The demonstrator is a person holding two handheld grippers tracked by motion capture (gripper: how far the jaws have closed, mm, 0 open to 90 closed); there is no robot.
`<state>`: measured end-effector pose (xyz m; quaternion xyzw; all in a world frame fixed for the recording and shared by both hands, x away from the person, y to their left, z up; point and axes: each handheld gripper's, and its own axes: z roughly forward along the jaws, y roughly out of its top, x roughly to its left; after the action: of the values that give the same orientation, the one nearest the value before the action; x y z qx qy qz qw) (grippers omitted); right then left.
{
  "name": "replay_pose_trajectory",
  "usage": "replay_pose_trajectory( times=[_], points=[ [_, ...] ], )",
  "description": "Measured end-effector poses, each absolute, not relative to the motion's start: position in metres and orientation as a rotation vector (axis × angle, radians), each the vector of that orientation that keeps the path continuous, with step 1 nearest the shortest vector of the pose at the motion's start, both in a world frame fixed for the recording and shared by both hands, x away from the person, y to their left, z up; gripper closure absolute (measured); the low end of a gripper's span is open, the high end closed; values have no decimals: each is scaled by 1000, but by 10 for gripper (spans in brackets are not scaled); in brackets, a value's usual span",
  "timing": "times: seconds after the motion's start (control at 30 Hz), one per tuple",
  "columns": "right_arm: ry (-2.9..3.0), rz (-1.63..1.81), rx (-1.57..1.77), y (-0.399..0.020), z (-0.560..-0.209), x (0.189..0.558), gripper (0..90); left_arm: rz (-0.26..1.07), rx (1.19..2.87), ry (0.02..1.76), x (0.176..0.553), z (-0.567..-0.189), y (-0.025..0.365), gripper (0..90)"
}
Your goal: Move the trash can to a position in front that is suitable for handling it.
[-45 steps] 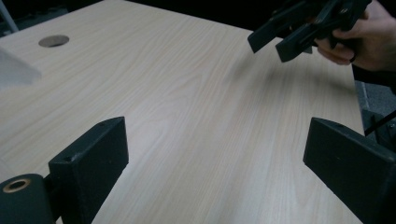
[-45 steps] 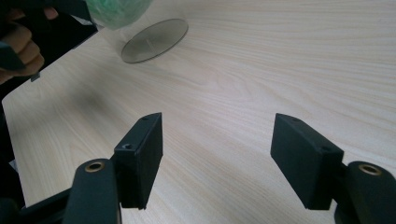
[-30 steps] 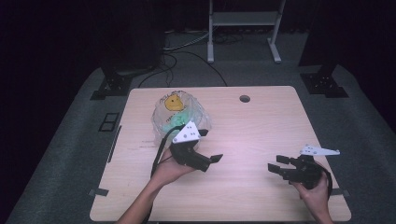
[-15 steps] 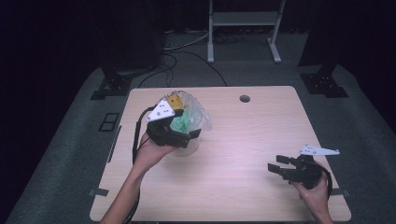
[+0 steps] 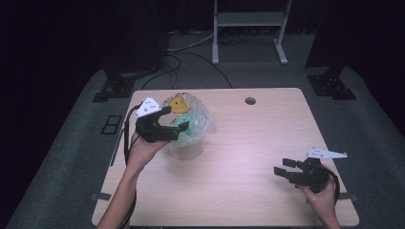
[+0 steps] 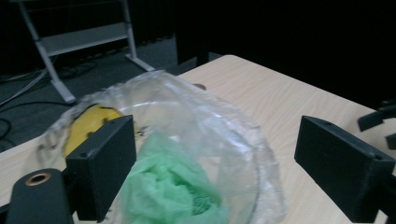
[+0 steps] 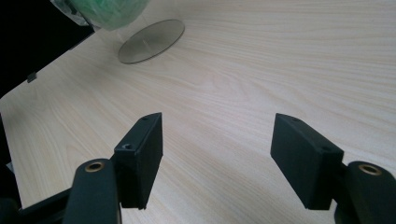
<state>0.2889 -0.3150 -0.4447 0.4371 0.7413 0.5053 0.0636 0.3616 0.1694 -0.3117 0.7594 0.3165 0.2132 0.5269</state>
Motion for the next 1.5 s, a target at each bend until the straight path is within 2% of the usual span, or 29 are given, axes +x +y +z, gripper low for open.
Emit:
replay_pose_trajectory(
  times=[0.3, 0.37, 0.67, 0.7, 1.07, 1.33, 1.5],
  points=[
    [2230, 1525, 1329, -317, -445, 291, 335, 551, 1763, 878, 371, -318, 193, 156],
    [2227, 1526, 1332, -318, -446, 291, 336, 555, 1755, 898, 374, -320, 198, 197],
    [2209, 1526, 1339, -320, -446, 295, 336, 572, 1731, 999, 385, -327, 214, 255],
    [2206, 1527, 1340, -320, -445, 295, 336, 570, 1728, 1008, 386, -329, 215, 287],
    [2196, 1569, 1267, -305, -414, 312, 335, 500, 1722, 1077, 388, -344, 226, 399],
    [2206, 1552, 1204, -292, -382, 329, 336, 465, 1723, 1099, 388, -350, 230, 578],
    [2200, 1561, 1170, -282, -363, 338, 336, 491, 1743, 1089, 387, -349, 228, 696]
  ],
)
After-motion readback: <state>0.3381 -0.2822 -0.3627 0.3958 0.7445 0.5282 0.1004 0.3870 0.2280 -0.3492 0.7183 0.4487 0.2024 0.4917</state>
